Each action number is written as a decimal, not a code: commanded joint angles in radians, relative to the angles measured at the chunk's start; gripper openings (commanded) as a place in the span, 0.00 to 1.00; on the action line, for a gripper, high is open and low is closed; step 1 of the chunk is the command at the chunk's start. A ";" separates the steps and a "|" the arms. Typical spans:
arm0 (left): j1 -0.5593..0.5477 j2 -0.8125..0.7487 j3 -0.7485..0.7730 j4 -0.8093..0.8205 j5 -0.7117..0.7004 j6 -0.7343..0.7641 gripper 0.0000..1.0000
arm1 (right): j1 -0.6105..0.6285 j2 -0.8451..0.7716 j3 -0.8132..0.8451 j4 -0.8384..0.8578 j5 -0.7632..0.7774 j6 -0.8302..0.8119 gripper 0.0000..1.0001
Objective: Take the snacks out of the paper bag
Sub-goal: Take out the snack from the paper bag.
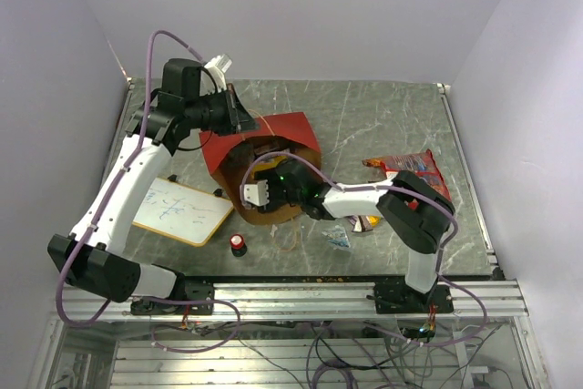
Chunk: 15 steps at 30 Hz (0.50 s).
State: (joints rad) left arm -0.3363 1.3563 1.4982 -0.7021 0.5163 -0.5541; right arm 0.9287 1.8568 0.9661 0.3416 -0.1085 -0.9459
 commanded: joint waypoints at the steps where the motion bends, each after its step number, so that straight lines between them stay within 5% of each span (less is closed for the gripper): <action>1: -0.014 0.018 0.068 -0.005 0.024 0.048 0.07 | -0.014 0.066 0.062 0.072 0.022 -0.055 0.60; 15: -0.020 0.046 0.139 -0.083 0.032 0.106 0.07 | -0.076 0.253 0.231 0.066 -0.003 -0.003 0.57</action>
State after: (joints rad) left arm -0.3504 1.3987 1.5982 -0.7589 0.5240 -0.4774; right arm 0.8753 2.0735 1.1687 0.3878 -0.0898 -0.9676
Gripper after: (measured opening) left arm 0.075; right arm 0.579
